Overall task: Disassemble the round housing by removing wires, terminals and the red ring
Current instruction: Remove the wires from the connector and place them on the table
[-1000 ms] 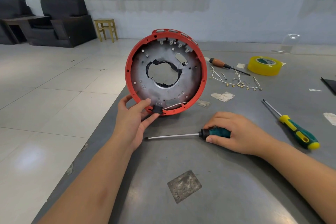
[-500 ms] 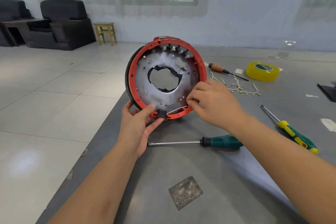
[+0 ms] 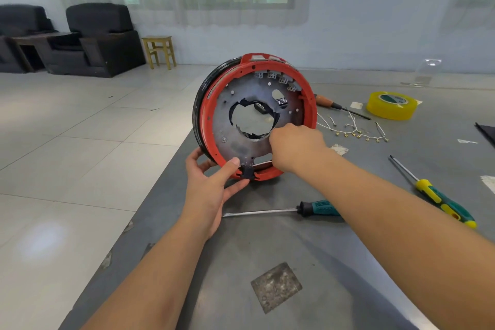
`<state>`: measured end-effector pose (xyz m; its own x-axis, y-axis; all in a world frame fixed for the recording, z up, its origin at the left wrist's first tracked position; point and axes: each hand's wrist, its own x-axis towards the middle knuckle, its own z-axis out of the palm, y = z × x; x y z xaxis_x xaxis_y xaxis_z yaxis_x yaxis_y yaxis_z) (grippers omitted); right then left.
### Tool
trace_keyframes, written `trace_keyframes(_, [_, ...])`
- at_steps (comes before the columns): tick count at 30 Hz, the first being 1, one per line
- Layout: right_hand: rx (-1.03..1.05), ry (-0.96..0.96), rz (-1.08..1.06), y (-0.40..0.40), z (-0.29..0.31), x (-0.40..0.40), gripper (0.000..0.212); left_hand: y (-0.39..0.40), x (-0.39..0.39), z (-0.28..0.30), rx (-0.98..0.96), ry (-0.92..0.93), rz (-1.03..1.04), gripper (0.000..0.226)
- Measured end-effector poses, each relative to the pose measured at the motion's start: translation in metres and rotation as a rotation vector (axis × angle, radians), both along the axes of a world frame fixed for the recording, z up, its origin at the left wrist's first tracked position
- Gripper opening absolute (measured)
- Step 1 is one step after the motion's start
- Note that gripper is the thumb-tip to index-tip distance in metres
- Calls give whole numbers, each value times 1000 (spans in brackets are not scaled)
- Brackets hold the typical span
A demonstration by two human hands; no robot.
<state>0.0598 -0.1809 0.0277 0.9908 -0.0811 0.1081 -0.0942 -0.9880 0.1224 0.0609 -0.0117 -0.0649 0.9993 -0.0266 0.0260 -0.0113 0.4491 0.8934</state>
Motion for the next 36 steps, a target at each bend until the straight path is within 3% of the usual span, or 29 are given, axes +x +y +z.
trace_keyframes(8, [50, -22, 14, -2, -2, -1, 26, 2, 1, -1, -36, 26, -2, 75])
trace_keyframes(17, [9, -417, 181, -21, -33, -22, 10, 1, -2, 5, -59, 104, 15, 58])
trace_keyframes(24, [308, -388, 199, -15, -55, -36, 5, 2, -4, 11, -37, 188, 44, 66])
trace_keyframes(26, [438, -408, 238, -13, -56, -37, 8, 3, -4, 13, 64, 198, 64, 71])
trace_keyframes(29, [557, -396, 250, -14, -56, -37, 15, 6, -5, 13, 460, 86, 155, 86])
trace_keyframes(32, [624, -377, 248, -17, -56, -37, 15, 10, -8, 13, 686, -118, 213, 65])
trace_keyframes(36, [659, -353, 232, -22, -52, -36, 12, 7, -8, 18, 965, 20, 259, 78])
